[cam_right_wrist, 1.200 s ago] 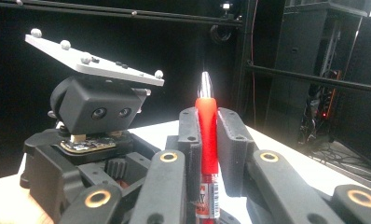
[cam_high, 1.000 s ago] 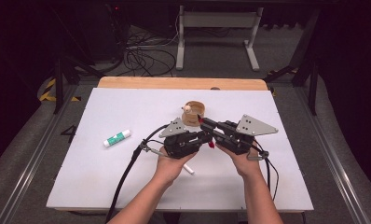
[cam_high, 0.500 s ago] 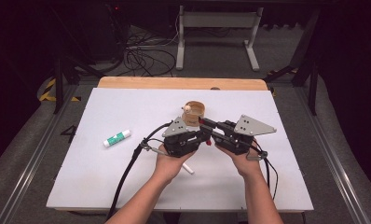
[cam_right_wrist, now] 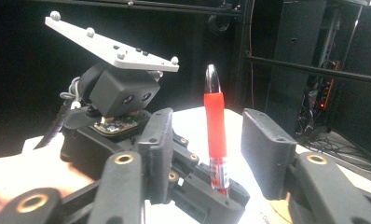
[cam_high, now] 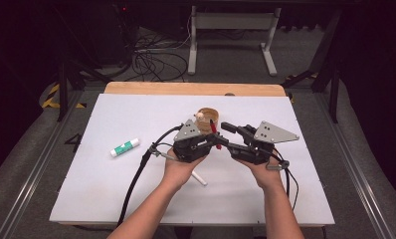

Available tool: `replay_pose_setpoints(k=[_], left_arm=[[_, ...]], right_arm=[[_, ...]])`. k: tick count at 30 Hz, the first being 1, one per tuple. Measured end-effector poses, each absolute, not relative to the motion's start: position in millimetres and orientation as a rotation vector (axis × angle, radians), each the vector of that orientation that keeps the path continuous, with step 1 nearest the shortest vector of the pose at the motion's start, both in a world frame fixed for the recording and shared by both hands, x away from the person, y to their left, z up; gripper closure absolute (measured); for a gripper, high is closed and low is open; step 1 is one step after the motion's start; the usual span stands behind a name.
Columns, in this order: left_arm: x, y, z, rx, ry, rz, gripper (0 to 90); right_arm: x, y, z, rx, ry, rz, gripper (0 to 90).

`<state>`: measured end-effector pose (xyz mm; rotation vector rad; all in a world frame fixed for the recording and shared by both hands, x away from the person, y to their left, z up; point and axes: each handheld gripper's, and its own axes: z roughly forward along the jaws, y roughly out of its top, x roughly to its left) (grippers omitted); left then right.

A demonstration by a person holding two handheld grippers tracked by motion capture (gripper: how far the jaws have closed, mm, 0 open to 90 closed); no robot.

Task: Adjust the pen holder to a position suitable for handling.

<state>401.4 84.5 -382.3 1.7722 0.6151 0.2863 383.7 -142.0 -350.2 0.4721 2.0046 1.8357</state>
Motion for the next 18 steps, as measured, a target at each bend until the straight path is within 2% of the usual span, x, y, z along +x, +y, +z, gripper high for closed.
replay_pose_setpoints(k=[5,18], left_arm=[[407,86,-379,1.784,0.623,0.318,79.2],[421,84,-367,1.793,0.628,0.395,79.2]], right_arm=[[384,-146,-350,0.488,2.030,1.801,45.2],[383,-160,-352,0.570,2.027,1.756,38.1]])
